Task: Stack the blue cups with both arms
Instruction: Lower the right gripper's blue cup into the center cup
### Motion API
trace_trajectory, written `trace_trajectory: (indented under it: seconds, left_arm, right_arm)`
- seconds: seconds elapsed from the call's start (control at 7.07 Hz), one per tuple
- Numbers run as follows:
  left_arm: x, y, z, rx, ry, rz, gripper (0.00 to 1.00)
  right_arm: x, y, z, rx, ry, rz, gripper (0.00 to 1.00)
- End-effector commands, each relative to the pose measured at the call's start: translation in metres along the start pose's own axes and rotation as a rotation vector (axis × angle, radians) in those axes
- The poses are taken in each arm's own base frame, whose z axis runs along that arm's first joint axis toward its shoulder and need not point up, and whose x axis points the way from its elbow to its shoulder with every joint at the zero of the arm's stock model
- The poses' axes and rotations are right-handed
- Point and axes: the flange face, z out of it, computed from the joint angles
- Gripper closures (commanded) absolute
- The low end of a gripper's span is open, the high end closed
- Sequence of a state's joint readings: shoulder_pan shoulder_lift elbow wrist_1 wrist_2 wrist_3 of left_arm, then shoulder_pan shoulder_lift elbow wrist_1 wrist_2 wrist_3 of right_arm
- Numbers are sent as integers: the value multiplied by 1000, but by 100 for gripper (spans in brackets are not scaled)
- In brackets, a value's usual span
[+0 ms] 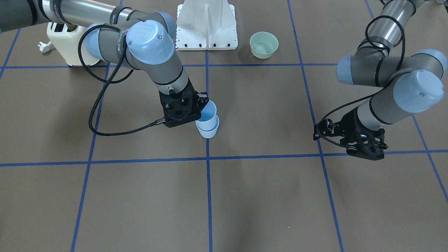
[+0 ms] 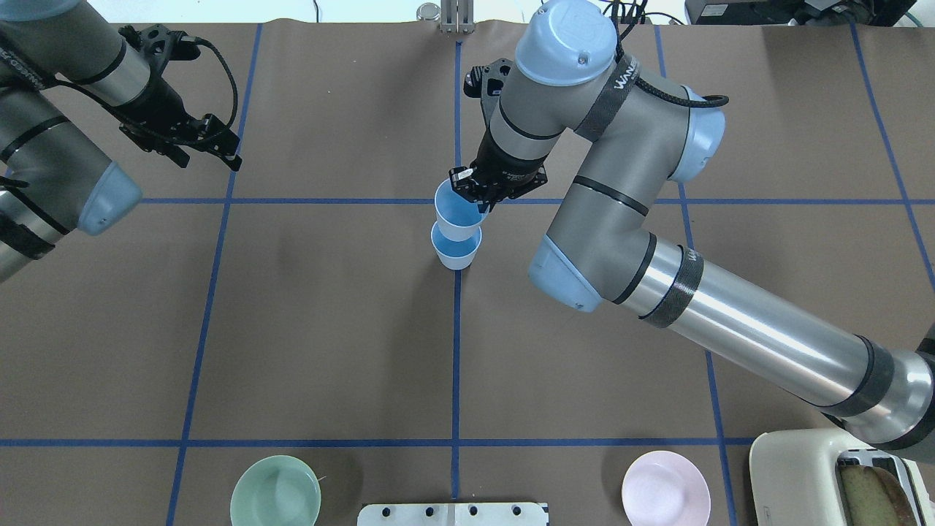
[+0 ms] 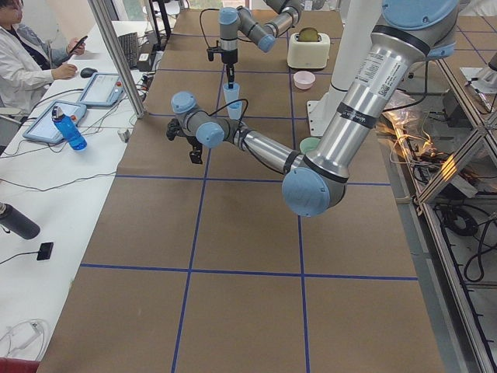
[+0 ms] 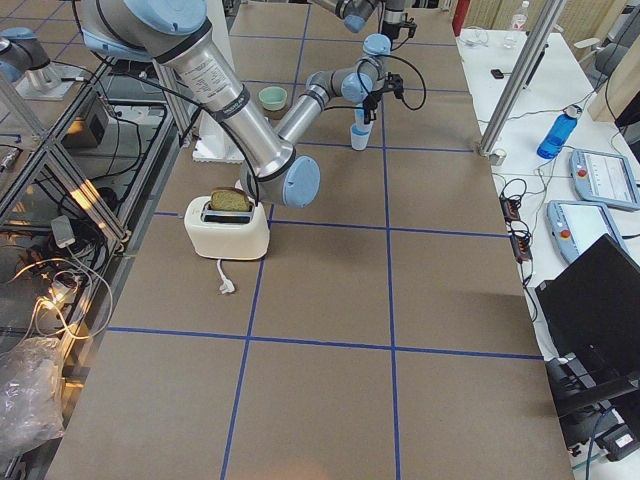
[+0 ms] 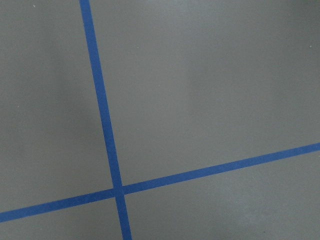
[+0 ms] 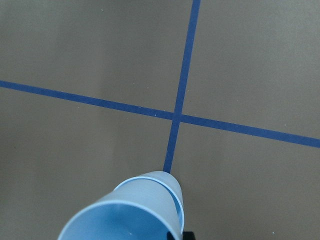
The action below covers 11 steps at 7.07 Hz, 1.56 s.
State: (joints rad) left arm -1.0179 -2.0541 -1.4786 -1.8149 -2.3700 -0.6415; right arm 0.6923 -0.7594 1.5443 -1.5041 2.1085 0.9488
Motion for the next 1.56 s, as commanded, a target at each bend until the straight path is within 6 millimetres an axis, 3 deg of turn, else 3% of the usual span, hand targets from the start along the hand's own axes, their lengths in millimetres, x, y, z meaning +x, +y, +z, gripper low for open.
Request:
trace_trajectory:
  seconds: [0.0, 0.57, 0.71, 0.85, 0.99, 1.27, 1.42]
  left_arm:
    - [0, 0, 0, -1, 0, 1, 3]
    - [0, 0, 0, -1, 0, 1, 3]
    - [-1, 0, -1, 2, 0, -1, 3]
    - [-3, -2, -6, -1, 12, -6, 3]
    - [-1, -1, -6, -6, 21, -5, 3]
    - [-3, -4, -12, -2, 27, -9, 3]
    - [-4, -4, -14, -5, 35, -13, 3]
  right_arm:
    - [-1, 1, 0, 0, -2, -2, 100]
    - [-1, 4, 4, -5, -2, -4, 100]
    - [-1, 5, 5, -6, -2, -11, 92]
    - [-2, 6, 5, -6, -2, -9, 56]
    - [-3, 6, 4, -4, -5, -9, 35]
    - [-2, 5, 4, -3, -4, -6, 22]
    - [-2, 6, -1, 2, -10, -16, 1]
